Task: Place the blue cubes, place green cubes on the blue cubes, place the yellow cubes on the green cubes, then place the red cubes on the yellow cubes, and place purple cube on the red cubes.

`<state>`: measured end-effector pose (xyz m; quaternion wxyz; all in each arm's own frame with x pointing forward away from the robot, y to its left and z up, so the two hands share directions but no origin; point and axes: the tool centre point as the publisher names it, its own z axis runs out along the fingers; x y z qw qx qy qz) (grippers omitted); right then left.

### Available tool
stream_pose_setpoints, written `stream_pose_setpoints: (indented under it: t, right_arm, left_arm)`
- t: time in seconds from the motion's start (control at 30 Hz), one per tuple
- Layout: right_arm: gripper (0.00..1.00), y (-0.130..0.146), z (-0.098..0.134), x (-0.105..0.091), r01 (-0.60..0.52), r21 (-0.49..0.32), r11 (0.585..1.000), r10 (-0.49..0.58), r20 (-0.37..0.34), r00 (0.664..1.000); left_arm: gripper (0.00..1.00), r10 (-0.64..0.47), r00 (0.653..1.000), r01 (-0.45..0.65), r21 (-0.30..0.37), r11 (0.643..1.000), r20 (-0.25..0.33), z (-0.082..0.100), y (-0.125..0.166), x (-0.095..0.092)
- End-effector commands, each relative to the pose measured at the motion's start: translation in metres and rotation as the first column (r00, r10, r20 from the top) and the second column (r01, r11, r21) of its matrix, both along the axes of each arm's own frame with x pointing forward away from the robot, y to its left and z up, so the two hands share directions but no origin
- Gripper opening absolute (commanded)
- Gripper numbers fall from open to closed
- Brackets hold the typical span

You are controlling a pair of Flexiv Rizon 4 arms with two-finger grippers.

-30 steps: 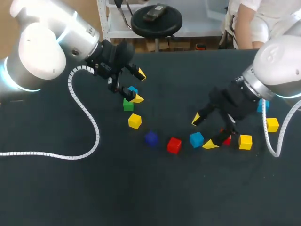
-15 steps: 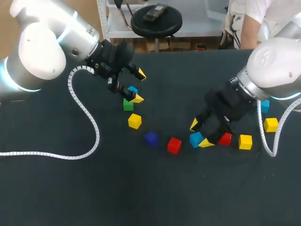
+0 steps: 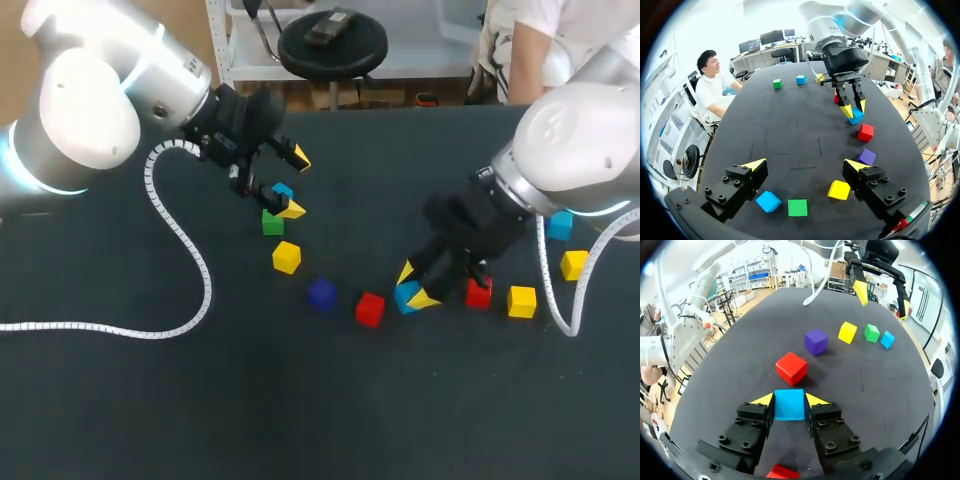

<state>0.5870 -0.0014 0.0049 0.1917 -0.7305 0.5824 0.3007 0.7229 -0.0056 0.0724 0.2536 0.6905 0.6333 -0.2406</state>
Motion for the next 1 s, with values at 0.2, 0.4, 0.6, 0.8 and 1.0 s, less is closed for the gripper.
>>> stream_pose_setpoints:
  t: [0.2,0.4,0.6,0.8,1.0]
  right_arm:
    - [0.0,0.008,0.004,-0.001,0.067,-0.055,0.996,-0.069,-0.021,0.997]
    - [0.0,-0.007,-0.012,0.001,0.269,-0.079,0.96,-0.269,0.006,0.963]
    - [0.0,-0.02,-0.015,0.011,0.285,-0.013,0.958,-0.285,0.021,0.958]
    - [0.0,-0.026,-0.007,0.029,0.271,-0.009,0.962,-0.271,0.052,0.961]
    - [0.0,-0.024,-0.006,0.042,0.242,-0.021,0.97,-0.241,0.054,0.969]
  left_arm:
    - [1.0,-0.002,1.0,0.002,-0.003,1.0,0.001,-0.001,0.001,0.001]
    - [1.0,-0.002,1.0,0.002,-0.003,1.0,0.001,-0.001,0.001,0.001]
    - [1.0,-0.002,1.0,0.002,-0.003,1.0,0.001,-0.001,0.001,0.001]
    - [1.0,-0.002,1.0,0.002,-0.003,1.0,0.001,-0.001,0.001,0.001]
    - [1.0,-0.002,1.0,0.002,-0.003,1.0,0.001,-0.001,0.001,0.001]
